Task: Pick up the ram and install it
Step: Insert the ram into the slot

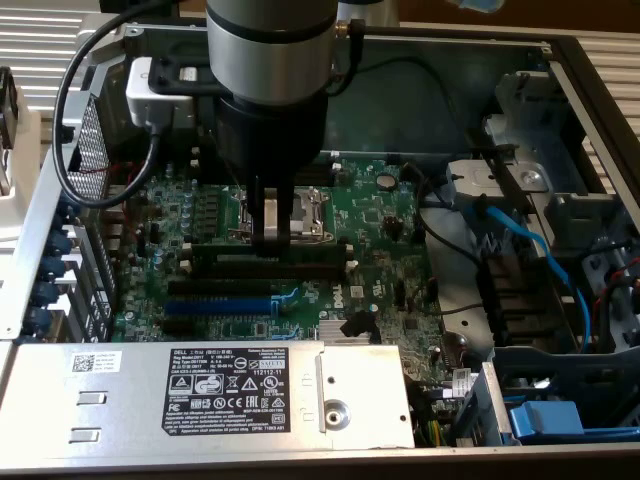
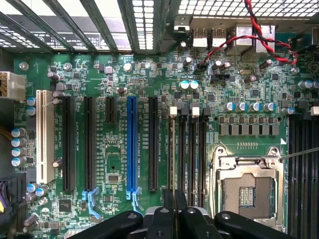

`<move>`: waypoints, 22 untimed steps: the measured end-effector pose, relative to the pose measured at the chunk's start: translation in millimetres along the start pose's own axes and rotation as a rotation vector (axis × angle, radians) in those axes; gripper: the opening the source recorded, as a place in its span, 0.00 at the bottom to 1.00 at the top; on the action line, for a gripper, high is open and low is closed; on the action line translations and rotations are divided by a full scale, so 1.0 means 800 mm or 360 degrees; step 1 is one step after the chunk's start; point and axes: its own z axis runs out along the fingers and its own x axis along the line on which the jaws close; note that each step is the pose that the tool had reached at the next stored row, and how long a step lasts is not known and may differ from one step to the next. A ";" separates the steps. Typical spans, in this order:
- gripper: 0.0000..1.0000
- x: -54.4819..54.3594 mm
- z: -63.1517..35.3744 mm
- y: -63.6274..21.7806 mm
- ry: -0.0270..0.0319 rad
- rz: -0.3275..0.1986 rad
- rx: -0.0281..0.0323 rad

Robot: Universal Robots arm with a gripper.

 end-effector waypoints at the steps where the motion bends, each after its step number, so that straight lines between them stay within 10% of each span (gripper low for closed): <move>1: 0.12 0.000 0.000 0.000 0.00000 0.0004 0.00001; 22: 0.12 0.000 0.003 0.002 0.00008 0.0013 0.00001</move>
